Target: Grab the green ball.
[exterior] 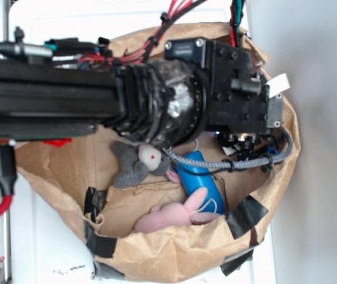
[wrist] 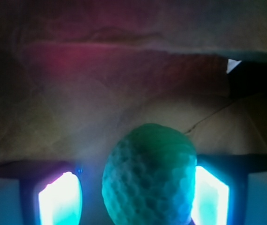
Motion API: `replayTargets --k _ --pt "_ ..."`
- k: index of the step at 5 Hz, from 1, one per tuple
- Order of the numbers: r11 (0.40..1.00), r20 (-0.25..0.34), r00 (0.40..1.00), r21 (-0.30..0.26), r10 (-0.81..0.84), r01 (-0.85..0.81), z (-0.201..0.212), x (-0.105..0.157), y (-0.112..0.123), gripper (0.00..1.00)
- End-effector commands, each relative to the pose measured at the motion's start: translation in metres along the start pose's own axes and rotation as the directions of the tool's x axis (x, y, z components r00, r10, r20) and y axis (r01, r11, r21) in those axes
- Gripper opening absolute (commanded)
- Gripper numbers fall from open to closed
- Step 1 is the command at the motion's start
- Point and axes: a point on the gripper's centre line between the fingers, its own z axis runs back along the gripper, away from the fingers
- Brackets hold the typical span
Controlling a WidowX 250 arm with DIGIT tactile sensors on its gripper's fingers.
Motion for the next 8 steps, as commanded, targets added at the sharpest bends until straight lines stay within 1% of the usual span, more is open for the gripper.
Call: replayTargets --k 1,2,3,4,5,6,7,8 --pt "0.998 0.096 0.995 -0.046 -0.038 0.042 0.022 0.014 -0.006 0.00" --pt "0.996 0.095 0.995 -0.070 -0.040 0.047 0.030 0.016 -0.003 0.00" --pt "0.991 0.085 0.995 -0.114 -0.055 0.065 0.055 0.014 0.004 0.00" --pt "0.980 0.060 0.992 -0.157 -0.111 0.119 0.092 0.009 0.013 0.00" --pt "0.966 0.034 0.983 -0.182 -0.181 0.184 0.132 0.006 0.021 0.00" --pt "0.939 -0.007 0.950 -0.158 -0.312 0.307 0.163 -0.007 0.019 0.00" --pt "0.914 -0.050 0.917 -0.114 -0.396 0.388 0.182 -0.020 0.027 0.00" --pt "0.914 -0.029 0.916 -0.095 -0.400 0.396 0.189 -0.028 0.037 0.00"
